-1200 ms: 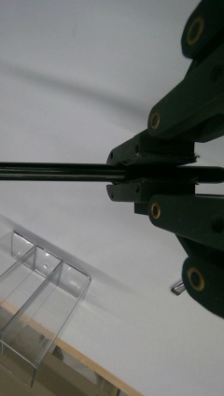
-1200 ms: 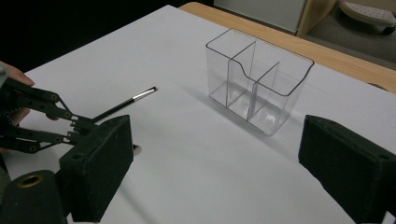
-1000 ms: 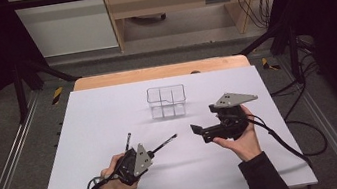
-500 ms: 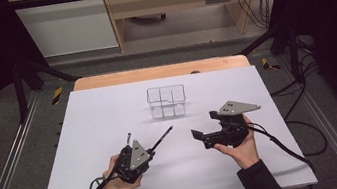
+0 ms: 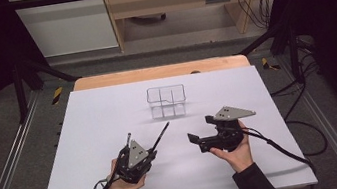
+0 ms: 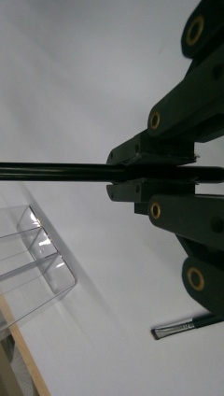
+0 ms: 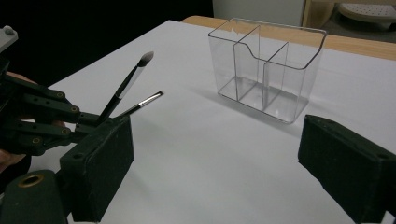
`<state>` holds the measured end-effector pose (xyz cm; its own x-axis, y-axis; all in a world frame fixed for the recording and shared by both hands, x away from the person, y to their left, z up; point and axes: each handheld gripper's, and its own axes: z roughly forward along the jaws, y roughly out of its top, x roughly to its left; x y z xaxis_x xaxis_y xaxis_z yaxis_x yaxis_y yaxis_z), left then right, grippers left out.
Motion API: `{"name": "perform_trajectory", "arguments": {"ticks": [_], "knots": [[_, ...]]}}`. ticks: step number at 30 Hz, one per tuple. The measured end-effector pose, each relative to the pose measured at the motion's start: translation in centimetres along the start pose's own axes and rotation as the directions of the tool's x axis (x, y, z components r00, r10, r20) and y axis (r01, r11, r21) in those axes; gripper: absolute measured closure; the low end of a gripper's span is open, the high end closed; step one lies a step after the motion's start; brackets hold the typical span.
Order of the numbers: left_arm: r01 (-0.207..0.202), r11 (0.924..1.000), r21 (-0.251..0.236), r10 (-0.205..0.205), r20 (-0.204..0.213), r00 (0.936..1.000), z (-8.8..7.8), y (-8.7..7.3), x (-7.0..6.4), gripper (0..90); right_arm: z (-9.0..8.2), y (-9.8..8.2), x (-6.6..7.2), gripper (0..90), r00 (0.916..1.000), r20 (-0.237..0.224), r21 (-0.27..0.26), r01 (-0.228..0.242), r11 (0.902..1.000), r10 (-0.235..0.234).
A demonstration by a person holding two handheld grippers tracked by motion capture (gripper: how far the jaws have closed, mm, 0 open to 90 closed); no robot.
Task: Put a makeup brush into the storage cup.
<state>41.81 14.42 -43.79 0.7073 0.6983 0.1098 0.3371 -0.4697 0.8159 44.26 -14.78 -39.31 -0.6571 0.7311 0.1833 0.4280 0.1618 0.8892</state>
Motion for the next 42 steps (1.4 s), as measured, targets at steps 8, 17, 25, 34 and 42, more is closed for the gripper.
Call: {"name": "perform_trajectory", "arguments": {"ticks": [8, 17, 25, 34, 42], "knots": [[0.055, 0.9983, -0.019, -0.055, -0.008, 0.9984, 0.1, 0.2, -0.3, 82.4, 0.5, -0.3, 0.3, 11.4, 0.9999, -0.01, -0.012, -0.013, 0.9999, 0.013], [0.099, 0.9945, -0.036, -0.1, -0.03, 0.9945, 0.5, 0.8, -1.0, 82.4, 0.7, -0.2, 0.4, 10.1, 0.9985, -0.033, -0.046, -0.045, 0.9979, 0.044], [0.152, 0.9864, -0.063, -0.154, -0.032, 0.9875, 0.6, 1.4, -1.0, 82.4, 1.1, 0.2, 0.7, 10.5, 0.9968, -0.047, -0.064, -0.067, 0.9957, 0.064], [0.176, 0.9806, -0.087, -0.179, -0.035, 0.9832, 0.9, 2.3, -1.3, 82.4, 1.2, 1.0, 0.8, 11.2, 0.9946, -0.059, -0.104, -0.092, 0.9904, 0.086], [0.216, 0.9698, -0.113, -0.22, -0.029, 0.975, 1.2, 2.5, -1.5, 82.4, 2.0, 1.8, 1.6, 11.8, 0.9912, -0.088, -0.107, -0.108, 0.9883, 0.099]]}}
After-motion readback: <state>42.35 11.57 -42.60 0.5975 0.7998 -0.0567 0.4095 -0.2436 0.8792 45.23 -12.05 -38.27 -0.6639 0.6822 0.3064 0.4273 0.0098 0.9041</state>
